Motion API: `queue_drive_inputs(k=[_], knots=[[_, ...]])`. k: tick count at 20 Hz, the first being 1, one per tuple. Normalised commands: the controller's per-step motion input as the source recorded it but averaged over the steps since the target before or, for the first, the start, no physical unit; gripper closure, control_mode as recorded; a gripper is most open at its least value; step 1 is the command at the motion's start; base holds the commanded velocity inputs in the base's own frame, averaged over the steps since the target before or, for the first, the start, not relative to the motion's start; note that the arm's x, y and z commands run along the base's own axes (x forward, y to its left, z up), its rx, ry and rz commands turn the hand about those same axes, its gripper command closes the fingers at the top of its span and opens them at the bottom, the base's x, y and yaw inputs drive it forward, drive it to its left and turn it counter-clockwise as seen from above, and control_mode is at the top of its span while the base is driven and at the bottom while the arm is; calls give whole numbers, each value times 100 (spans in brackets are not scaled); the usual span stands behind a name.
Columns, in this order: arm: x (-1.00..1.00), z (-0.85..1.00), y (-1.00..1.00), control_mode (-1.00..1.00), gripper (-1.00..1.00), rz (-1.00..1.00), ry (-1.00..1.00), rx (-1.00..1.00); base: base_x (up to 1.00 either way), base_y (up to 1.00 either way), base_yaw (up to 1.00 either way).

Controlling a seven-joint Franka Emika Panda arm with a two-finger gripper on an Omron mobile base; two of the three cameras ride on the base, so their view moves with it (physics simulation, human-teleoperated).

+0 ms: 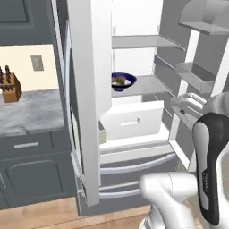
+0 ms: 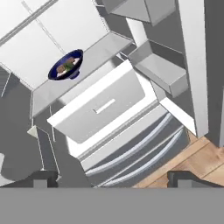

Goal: Place the bowl with the potato and broccoli on the second highest shelf of the fridge. Place the bowl with the chicken drumstick and fish on the top shelf of the fridge.

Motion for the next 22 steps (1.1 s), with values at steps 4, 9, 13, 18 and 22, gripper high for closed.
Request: queue_drive_inputs(k=[4, 9, 13, 18, 22], knots=[[0, 0, 0, 100, -100, 0, 0, 0, -100, 5, 49], [0, 0, 0, 100, -100, 0, 0, 0, -83, 61, 75], [0, 0, 0, 100, -100, 0, 0, 0, -17, 100, 71], [0, 0, 0, 100, -100, 0, 0, 0, 60, 100, 27], [0, 0, 0, 100, -100, 0, 0, 0, 100, 100, -2]])
